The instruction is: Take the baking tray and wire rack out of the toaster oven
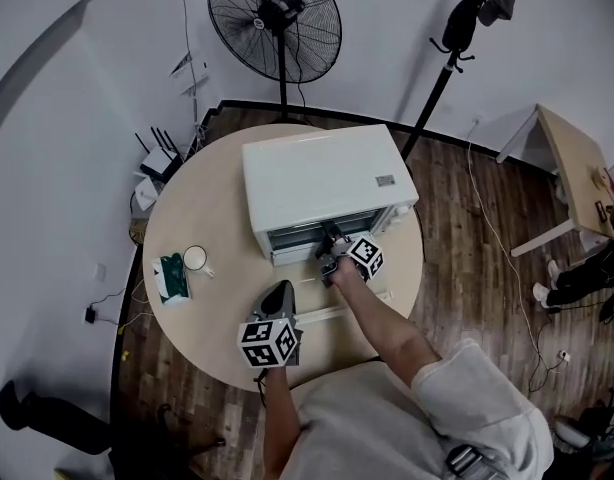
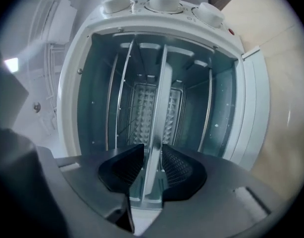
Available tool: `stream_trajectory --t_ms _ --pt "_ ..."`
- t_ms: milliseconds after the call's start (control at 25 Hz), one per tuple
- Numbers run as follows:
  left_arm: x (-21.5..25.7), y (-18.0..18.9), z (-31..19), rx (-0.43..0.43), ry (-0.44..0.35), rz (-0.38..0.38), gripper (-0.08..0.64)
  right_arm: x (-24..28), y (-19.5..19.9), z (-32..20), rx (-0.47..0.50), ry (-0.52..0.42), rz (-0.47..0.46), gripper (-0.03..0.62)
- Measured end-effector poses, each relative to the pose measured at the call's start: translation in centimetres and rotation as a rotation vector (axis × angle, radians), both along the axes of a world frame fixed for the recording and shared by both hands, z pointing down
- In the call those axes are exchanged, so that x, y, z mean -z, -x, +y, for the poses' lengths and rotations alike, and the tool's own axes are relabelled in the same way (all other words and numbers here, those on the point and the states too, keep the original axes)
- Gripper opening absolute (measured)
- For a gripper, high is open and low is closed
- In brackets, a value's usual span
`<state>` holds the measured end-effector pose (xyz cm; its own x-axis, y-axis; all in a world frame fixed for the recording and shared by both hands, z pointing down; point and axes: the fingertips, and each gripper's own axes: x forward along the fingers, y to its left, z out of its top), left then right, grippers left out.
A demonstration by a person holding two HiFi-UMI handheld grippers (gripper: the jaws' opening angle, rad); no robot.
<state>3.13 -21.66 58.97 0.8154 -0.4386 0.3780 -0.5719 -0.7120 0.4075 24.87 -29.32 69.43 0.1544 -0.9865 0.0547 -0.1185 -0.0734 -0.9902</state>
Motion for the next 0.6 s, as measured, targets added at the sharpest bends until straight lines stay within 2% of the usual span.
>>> stream_trajectory --t_ms 200,600 --pt "-0.6 0.9 -0.4 0.008 0.015 -0.006 0.057 -0.2 -0.4 -1.3 -0.041 -0.034 -0.051 0.092" --pt "-1.3 1.4 -0.7 0.012 0.021 -0.029 0.057 -1.3 0.1 -3.1 -0.078 -0.022 -0.105 0.092"
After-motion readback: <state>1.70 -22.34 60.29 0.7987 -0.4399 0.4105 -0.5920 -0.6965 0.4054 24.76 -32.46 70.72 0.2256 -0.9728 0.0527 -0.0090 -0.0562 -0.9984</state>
